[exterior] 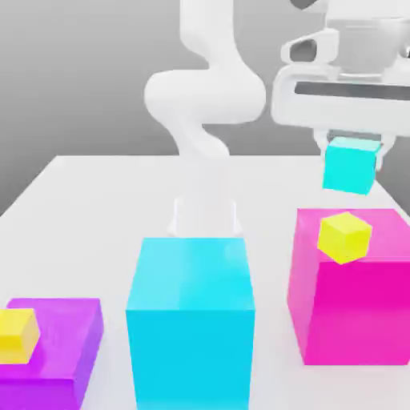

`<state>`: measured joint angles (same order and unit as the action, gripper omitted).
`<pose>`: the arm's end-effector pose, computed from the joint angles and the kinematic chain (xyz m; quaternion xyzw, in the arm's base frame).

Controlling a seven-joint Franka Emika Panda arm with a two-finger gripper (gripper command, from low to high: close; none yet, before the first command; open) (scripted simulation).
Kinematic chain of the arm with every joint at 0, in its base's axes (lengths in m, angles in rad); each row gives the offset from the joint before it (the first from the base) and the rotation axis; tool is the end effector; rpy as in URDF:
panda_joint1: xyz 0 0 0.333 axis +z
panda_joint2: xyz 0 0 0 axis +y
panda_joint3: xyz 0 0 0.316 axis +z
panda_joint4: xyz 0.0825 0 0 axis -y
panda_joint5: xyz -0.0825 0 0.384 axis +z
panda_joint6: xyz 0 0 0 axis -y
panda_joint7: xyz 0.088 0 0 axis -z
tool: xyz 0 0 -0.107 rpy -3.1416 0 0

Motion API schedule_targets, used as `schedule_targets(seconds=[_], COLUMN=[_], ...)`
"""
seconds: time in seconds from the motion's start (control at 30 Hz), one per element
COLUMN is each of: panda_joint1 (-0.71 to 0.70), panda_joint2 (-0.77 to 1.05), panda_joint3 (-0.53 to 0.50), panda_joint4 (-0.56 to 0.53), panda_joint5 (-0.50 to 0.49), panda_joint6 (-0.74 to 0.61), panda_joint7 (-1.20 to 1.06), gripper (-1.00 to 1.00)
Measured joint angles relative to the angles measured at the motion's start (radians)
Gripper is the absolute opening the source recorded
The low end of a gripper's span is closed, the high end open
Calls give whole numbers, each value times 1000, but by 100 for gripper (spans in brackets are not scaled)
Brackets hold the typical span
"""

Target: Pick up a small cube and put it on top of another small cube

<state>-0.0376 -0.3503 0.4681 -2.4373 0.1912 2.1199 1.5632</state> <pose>0.3946 0.1937 0.4193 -0.8088 0.5880 0.0016 0.0044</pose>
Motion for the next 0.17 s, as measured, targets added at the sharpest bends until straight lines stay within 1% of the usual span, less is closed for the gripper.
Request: schedule_targets(seconds=[0.03,0.07,0.17], panda_joint1=[0,0,0], panda_joint2=[17,29,29], panda_joint3=[10,16,16], panda_joint4=[-23,-40,-40], panda_joint5=[-3,-4,-4], panda_joint6=[38,66,66], panda_joint7=[4,6,6], gripper=[-100,100,100])
